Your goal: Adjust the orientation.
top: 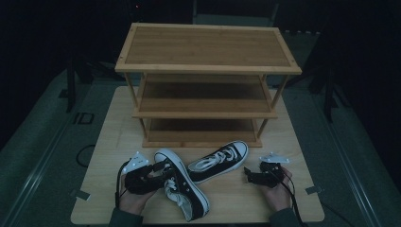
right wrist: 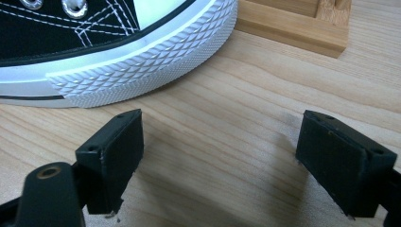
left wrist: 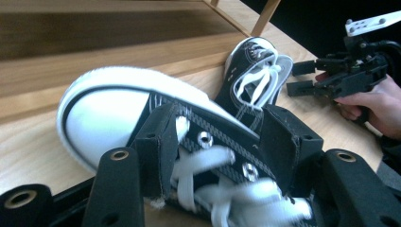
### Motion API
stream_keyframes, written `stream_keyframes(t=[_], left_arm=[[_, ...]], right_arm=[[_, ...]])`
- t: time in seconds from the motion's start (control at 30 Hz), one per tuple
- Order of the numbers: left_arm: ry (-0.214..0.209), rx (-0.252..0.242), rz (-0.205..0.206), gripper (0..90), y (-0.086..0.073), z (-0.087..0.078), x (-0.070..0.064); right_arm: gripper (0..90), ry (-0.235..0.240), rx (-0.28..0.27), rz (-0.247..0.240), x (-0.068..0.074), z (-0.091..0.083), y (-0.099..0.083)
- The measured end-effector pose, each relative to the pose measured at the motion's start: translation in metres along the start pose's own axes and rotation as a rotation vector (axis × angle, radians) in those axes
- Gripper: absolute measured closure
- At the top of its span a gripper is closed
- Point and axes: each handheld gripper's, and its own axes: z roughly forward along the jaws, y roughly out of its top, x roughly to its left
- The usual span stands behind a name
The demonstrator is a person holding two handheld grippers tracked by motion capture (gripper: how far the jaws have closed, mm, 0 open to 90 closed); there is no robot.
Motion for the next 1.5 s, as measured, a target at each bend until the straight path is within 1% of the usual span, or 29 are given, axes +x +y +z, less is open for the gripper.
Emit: stream_keyframes(t=[0.1,0.13,0.17,0.27,0.33,0.37,0.43,0.5,0.53,0.57,0.6,0.7,0.73,0.8,0.87,0.9,0.93,0.97,1.0,1.03,1.07,1.1,1.13,1.2,1.23,1.3,1.33,1.43,1.5], left_arm=[[0.005,-0.006,-0.009,47.5,-0.005,-0.010,0.000],[0.005,-0.006,-0.009,47.5,-0.005,-0.010,0.000],[0.007,-0.003,-0.016,47.5,-0.009,-0.017,-0.001],[0.005,0.007,-0.037,48.8,-0.019,-0.027,-0.001],[0.006,0.008,-0.044,49.5,-0.022,-0.029,-0.001],[0.006,0.010,-0.067,49.5,-0.030,-0.034,0.000],[-0.002,0.015,-0.090,49.5,-0.037,-0.037,-0.001],[-0.005,0.042,-0.085,49.1,-0.043,-0.036,-0.003],[-0.005,0.042,-0.085,48.7,-0.043,-0.036,-0.003],[-0.019,0.050,-0.102,47.7,-0.048,-0.034,-0.005],[-0.025,0.056,-0.103,47.2,-0.049,-0.032,-0.005],[-0.048,0.070,-0.092,45.7,-0.049,-0.026,-0.011],[-0.048,0.070,-0.092,45.4,-0.049,-0.026,-0.011],[-0.053,0.097,-0.082,45.1,-0.050,-0.018,-0.015],[-0.053,0.120,-0.091,44.9,-0.053,-0.011,-0.014],[-0.053,0.120,-0.091,45.0,-0.053,-0.011,-0.014],[-0.056,0.127,-0.095,46.7,-0.055,-0.006,-0.014],[-0.056,0.127,-0.095,49.2,-0.055,-0.006,-0.014],[-0.067,0.138,-0.099,51.5,-0.055,-0.003,-0.013],[-0.073,0.146,-0.100,51.5,-0.055,0.000,-0.013],[-0.077,0.155,-0.099,55.9,-0.055,0.002,-0.013],[-0.086,0.158,-0.103,58.0,-0.053,0.004,-0.014],[-0.086,0.158,-0.103,60.3,-0.053,0.004,-0.014],[-0.087,0.163,-0.107,60.3,-0.052,0.005,-0.014],[-0.092,0.162,-0.112,69.4,-0.052,0.005,-0.014],[-0.099,0.163,-0.122,75.2,-0.052,0.005,-0.014],[-0.096,0.164,-0.127,77.9,-0.052,0.005,-0.014],[-0.100,0.160,-0.145,82.6,-0.052,0.005,-0.013],[-0.093,0.153,-0.156,84.6,-0.051,0.004,-0.011]], right_arm=[[15.3,0.000,0.000,0.000,0.000,0.000,0.000],[15.3,0.000,0.000,0.000,0.000,0.000,0.000],[15.3,0.000,0.000,0.000,0.000,0.000,0.000],[15.3,0.000,0.000,0.000,0.000,0.000,0.000],[15.3,0.000,0.000,0.000,0.000,0.000,0.000],[15.3,0.000,0.000,0.000,0.000,0.000,0.000],[15.3,0.000,0.000,0.000,0.000,0.000,0.000],[15.3,0.000,0.000,0.000,0.000,0.000,0.000],[15.3,0.000,0.000,0.000,0.000,0.000,0.000],[15.3,0.000,0.000,0.000,0.000,0.000,0.000],[15.3,0.000,0.000,0.000,0.000,0.000,0.000],[15.3,0.000,0.000,0.000,0.000,0.000,0.000],[15.3,0.000,0.000,0.000,0.000,0.000,0.000],[15.3,0.000,0.000,0.000,0.000,0.000,0.000],[15.3,0.000,0.000,0.000,0.000,0.000,0.000],[15.3,0.000,0.000,0.000,0.000,0.000,0.000],[15.3,0.000,0.000,0.000,0.000,0.000,0.000],[15.3,0.000,0.000,0.000,0.000,0.000,0.000],[15.3,0.000,0.000,0.000,0.000,0.000,0.000],[15.3,0.000,0.000,0.000,0.000,0.000,0.000],[15.3,0.000,0.000,0.000,0.000,0.000,0.000],[15.3,0.000,0.000,0.000,0.000,0.000,0.000],[15.3,0.000,0.000,0.000,0.000,0.000,0.000],[15.3,0.000,0.000,0.000,0.000,0.000,0.000],[15.3,0.000,0.000,0.000,0.000,0.000,0.000],[15.3,0.000,0.000,0.000,0.000,0.000,0.000],[15.3,0.000,0.000,0.000,0.000,0.000,0.000],[15.3,0.000,0.000,0.000,0.000,0.000,0.000],[15.3,0.000,0.000,0.000,0.000,0.000,0.000]])
